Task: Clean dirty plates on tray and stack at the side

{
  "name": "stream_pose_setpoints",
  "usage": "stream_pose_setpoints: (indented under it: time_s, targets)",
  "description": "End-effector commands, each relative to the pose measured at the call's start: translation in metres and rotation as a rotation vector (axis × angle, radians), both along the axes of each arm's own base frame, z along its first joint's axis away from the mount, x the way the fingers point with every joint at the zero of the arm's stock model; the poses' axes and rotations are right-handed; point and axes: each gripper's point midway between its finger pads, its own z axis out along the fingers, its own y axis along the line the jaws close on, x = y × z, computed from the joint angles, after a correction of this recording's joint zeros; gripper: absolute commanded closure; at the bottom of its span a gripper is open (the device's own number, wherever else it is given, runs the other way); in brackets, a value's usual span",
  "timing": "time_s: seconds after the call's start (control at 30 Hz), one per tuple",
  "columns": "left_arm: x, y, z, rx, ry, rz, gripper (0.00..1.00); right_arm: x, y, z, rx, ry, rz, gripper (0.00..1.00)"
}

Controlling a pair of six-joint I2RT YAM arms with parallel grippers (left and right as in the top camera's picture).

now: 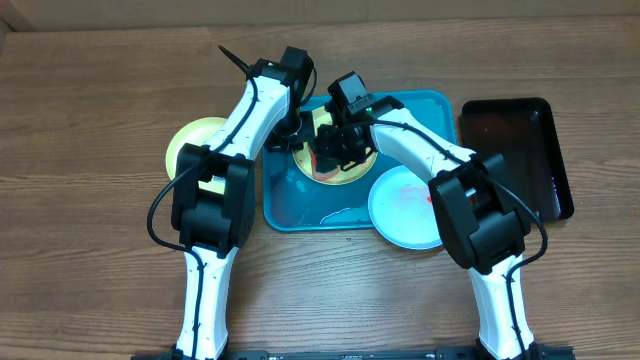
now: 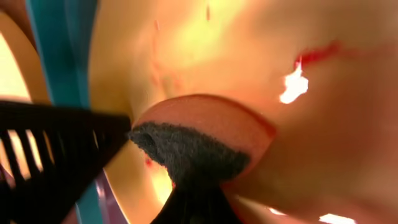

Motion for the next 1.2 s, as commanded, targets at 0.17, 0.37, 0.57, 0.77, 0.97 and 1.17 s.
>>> stream_pose_setpoints:
  time_s: [0.17, 0.37, 0.57, 0.77, 0.97, 1.17]
  targets:
    - [-0.017, -0.023, -0.008, -0.036, 0.045, -0.061, 0.96, 0.050, -0.022, -0.006, -0.012, -0.086, -0.217, 0.96]
    - [-0.021, -0.022, -0.007, -0.030, 0.063, -0.065, 0.96, 0.073, -0.065, -0.011, -0.089, -0.112, -0.341, 0.96]
    - [-0.021, -0.021, -0.007, -0.030, 0.063, -0.067, 0.96, 0.061, -0.117, -0.025, -0.165, 0.016, -0.408, 0.96]
    - [-0.021, -0.021, -0.007, -0.031, 0.061, -0.067, 0.96, 0.021, -0.124, -0.031, -0.169, 0.164, -0.263, 0.96]
    - [-0.018, -0.022, -0.007, -0.034, 0.051, -0.067, 0.96, -0.014, -0.078, -0.019, -0.033, 0.222, -0.041, 0.96]
    - [-0.015, -0.025, -0.007, -0.058, 0.040, -0.062, 0.96, -0.026, -0.034, -0.008, 0.012, 0.161, 0.090, 0.96]
